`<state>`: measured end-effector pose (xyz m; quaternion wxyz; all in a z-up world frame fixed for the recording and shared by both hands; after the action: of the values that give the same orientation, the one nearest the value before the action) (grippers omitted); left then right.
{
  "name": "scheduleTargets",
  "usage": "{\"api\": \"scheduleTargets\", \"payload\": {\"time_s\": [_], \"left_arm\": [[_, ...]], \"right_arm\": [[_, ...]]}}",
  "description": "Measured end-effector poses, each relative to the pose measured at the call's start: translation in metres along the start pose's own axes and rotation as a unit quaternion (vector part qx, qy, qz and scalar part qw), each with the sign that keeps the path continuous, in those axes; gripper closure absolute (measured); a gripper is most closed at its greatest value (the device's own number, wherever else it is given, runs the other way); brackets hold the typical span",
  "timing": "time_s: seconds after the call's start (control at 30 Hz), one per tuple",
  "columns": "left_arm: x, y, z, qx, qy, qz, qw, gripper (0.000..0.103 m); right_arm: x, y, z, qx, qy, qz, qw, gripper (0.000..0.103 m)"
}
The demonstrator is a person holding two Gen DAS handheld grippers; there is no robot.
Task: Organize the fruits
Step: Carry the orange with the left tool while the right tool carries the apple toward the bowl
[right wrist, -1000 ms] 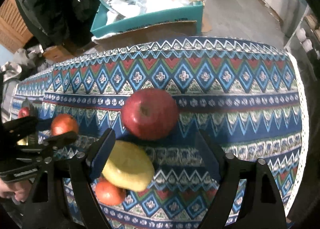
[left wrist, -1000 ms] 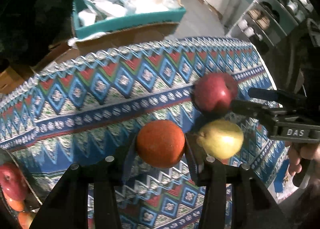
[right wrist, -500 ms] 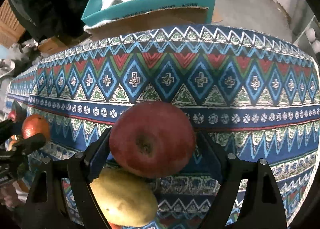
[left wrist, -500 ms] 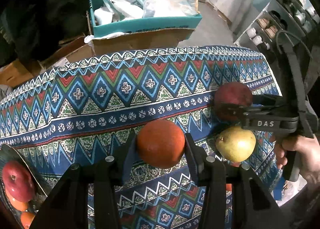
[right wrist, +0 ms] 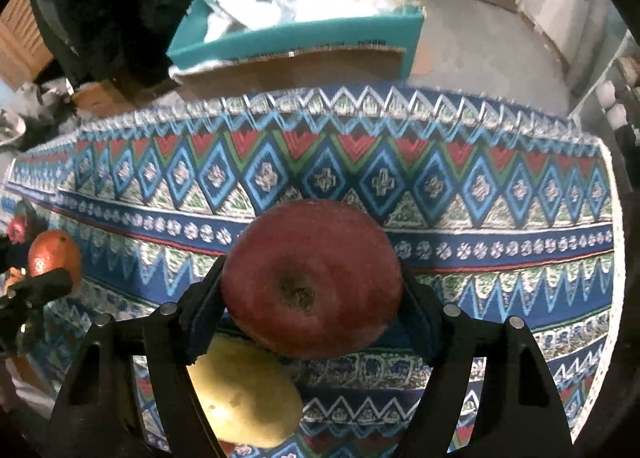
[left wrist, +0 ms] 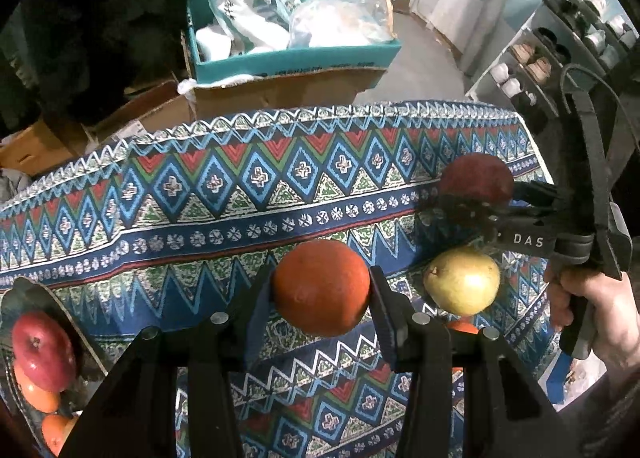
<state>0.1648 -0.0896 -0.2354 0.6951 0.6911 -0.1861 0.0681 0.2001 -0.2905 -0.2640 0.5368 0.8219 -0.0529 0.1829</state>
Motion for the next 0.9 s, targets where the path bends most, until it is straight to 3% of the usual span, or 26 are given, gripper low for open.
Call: {"api": "scheduleTargets", "payload": {"time_s": [0.43, 0.9], "left_arm": [[-0.009, 0.055, -0.015, 0.007, 0.009, 0.045, 0.9989, 0.056], [-0.019, 0.108, -0.036, -0.012, 0.029, 0.082, 0.9961, 0.056]], "right_arm": [[0.003, 0.054, -0.048, 0.015, 0.032, 0.042, 0.998, 0.026], [0.0, 0.102, -0.111, 0.039, 0.074, 0.074, 0.994, 0.026]]}}
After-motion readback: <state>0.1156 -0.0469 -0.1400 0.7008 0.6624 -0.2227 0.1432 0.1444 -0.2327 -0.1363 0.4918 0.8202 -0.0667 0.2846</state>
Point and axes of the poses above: each gripper's, at about its wrist camera, not at the fingertips, and y roughly against the way its jaws point, z to its right, x to its top, the point moved 2 cm from there along -y, roughly the way its jaws point, and after that the axes turned 15 degrees about x, right-handed, at the moved point
